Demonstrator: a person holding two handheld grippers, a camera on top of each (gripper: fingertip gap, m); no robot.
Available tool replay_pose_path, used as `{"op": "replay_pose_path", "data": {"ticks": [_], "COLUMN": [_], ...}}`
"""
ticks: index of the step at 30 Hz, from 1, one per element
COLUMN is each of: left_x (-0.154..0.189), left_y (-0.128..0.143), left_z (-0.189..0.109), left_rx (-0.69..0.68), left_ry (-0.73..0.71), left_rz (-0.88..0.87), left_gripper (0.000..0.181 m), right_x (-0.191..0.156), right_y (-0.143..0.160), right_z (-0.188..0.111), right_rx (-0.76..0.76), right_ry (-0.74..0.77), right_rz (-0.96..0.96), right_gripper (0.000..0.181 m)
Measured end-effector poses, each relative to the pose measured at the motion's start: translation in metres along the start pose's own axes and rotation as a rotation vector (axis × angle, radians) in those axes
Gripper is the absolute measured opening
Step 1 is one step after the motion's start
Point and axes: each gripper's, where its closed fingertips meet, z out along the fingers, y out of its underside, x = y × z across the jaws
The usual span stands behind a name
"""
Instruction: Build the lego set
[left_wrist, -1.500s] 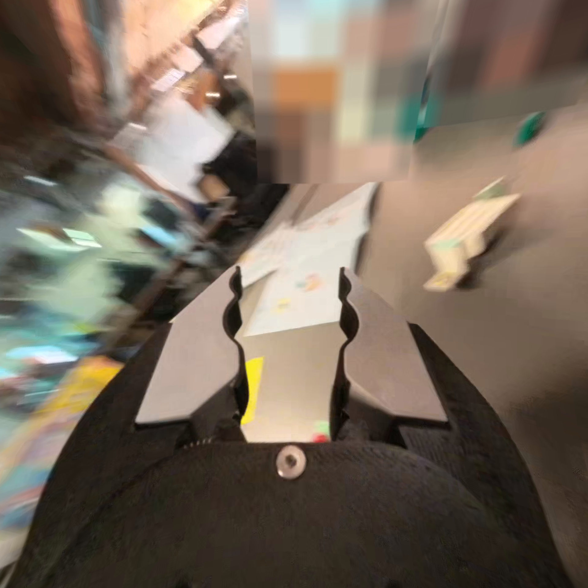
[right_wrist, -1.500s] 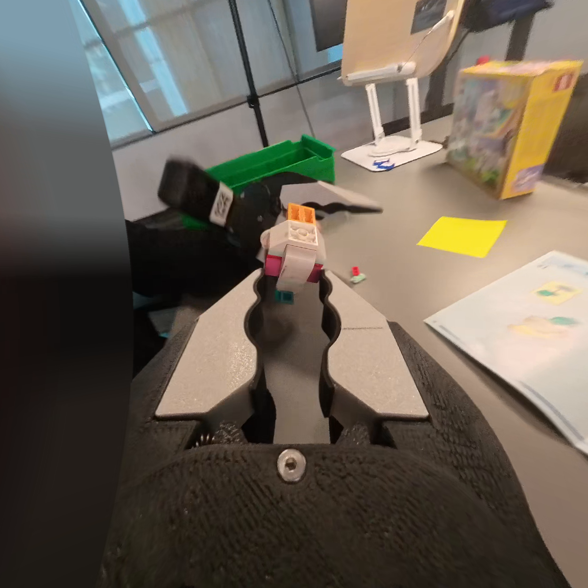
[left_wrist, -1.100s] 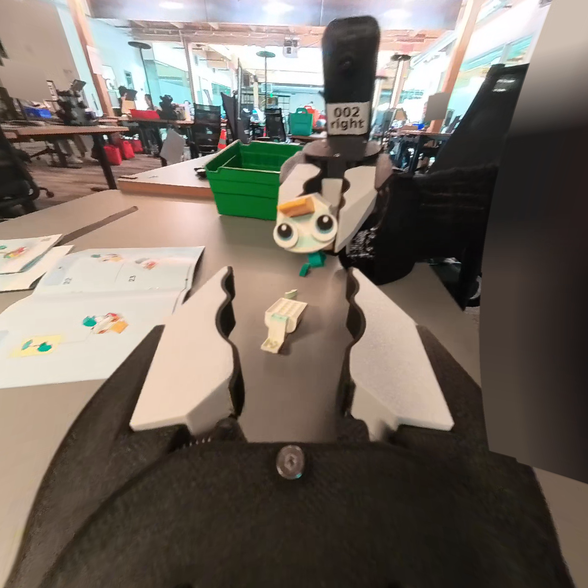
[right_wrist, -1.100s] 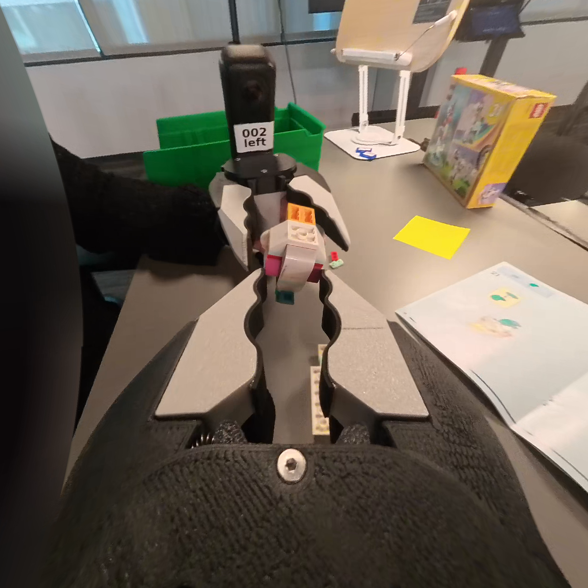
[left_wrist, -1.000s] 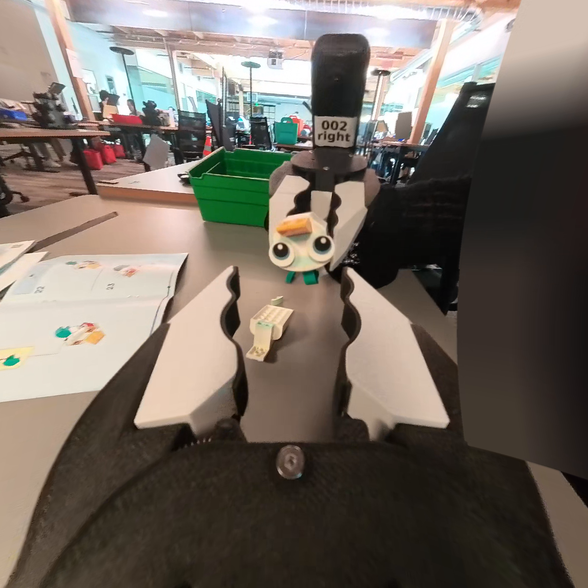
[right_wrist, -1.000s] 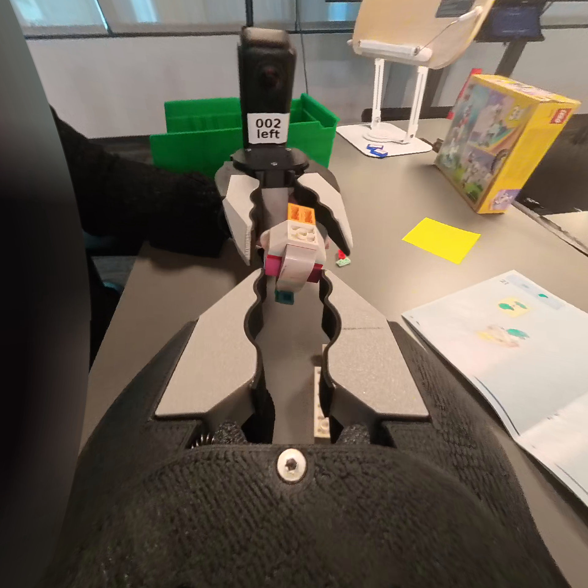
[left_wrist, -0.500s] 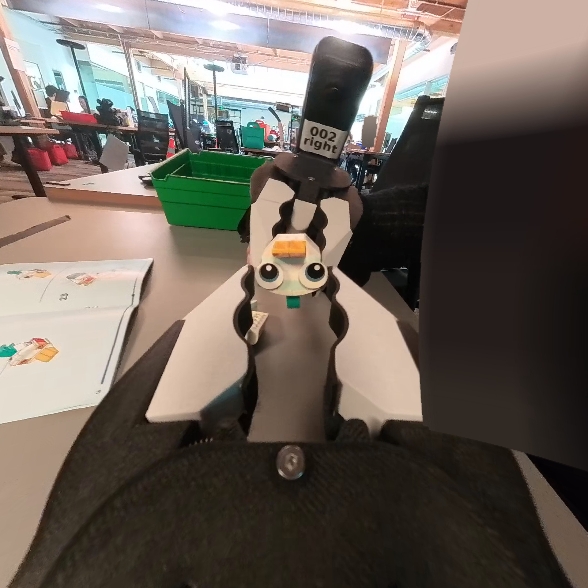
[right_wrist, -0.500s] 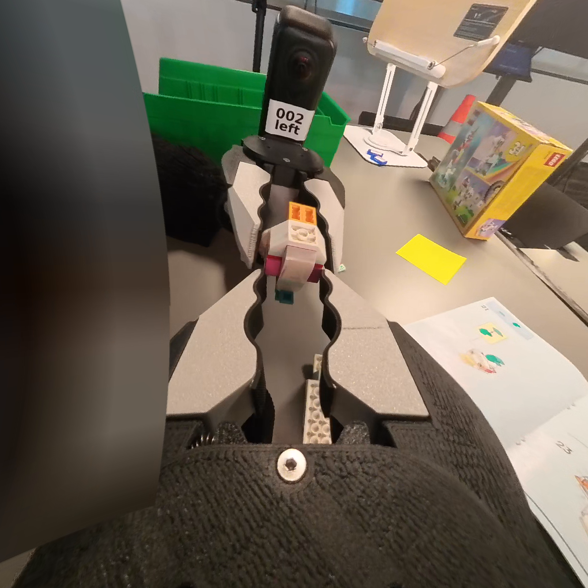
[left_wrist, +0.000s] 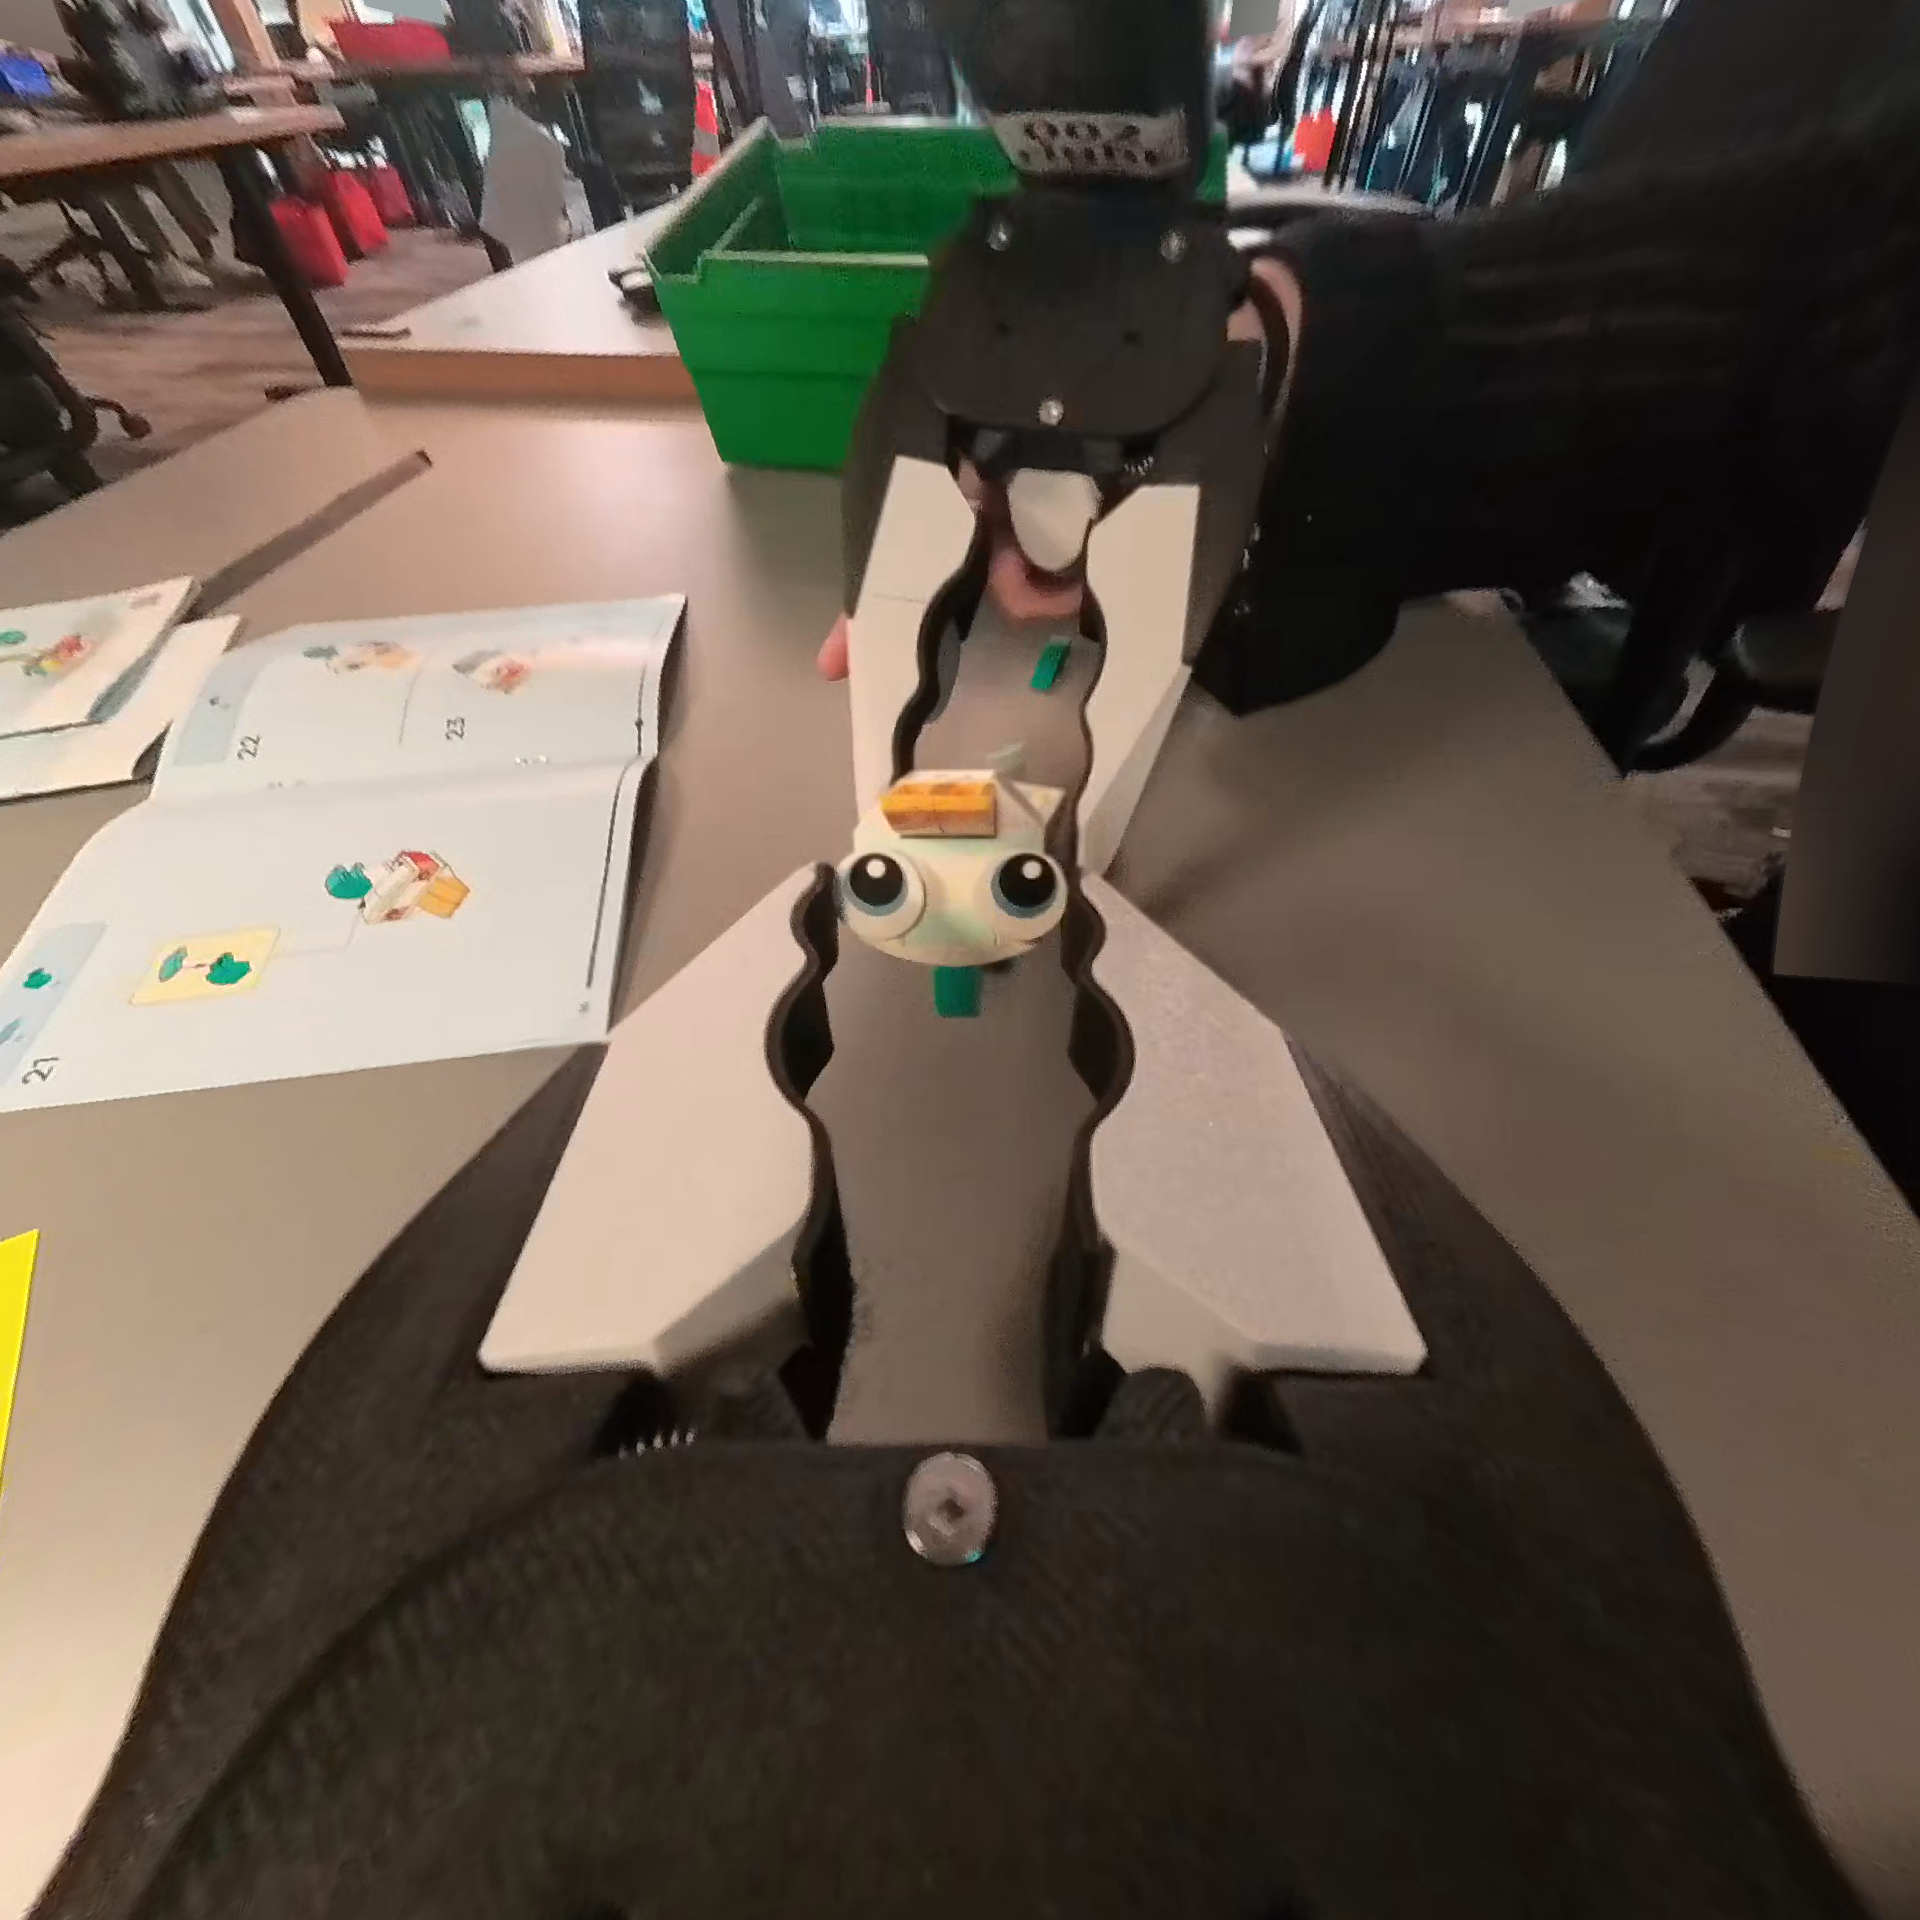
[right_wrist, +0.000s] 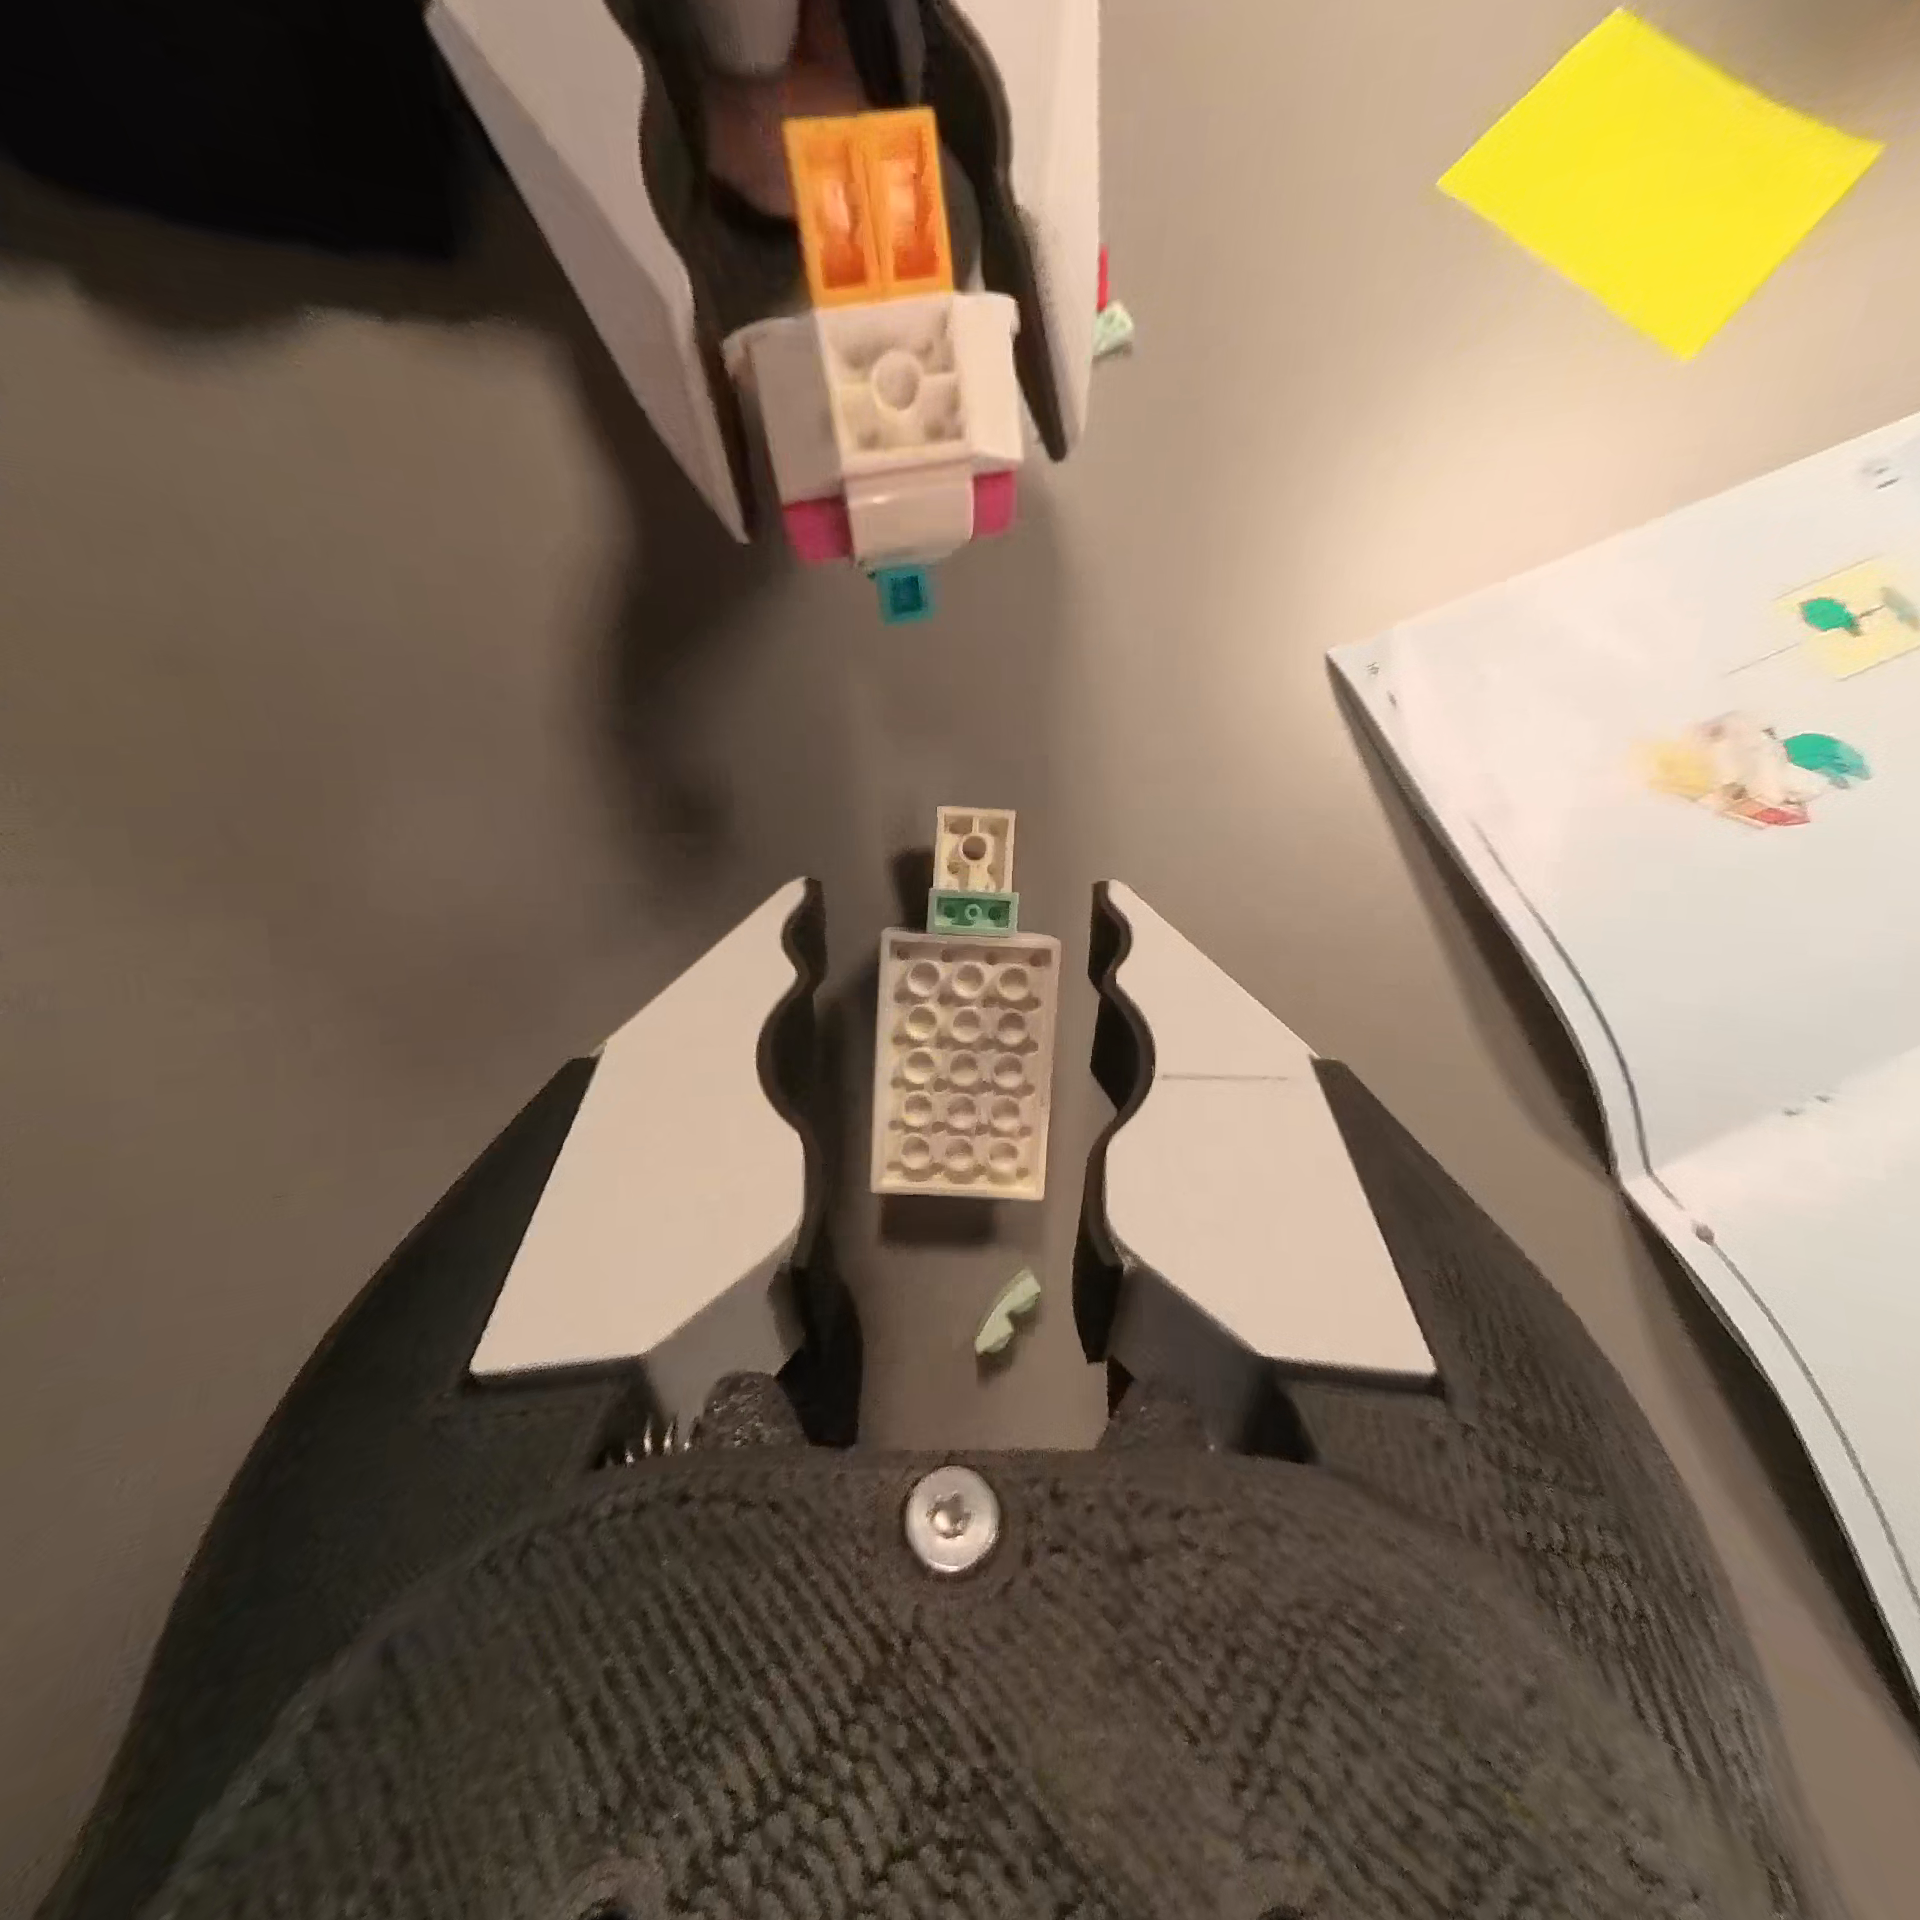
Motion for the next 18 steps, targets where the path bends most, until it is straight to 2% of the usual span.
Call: {"op": "replay_pose_path", "data": {"ticks": [3,6,12,18], "left_x": [0.001,0.002,0.002,-0.004], "left_y": [0.006,0.008,0.015,0.02], "left_z": [0.002,0.001,0.004,0.007], "left_rx": [-0.032,-0.044,-0.096,-0.144], "left_ry": [0.011,0.014,0.0,-0.092], "left_rz": [0.002,0.007,0.06,0.221], "left_gripper": [0.042,0.042,0.042,0.042], "right_x": [0.003,0.003,0.003,0.003], "right_y": [0.006,0.009,0.008,-0.034], "right_z": [0.007,0.011,0.013,-0.019], "right_rx": [-0.085,-0.142,-0.165,0.053], "right_ry": [-0.015,-0.034,-0.023,0.057], "right_rz": [-0.017,-0.011,-0.048,-0.158], "right_gripper": [0.04,0.039,0.035,0.035]}}
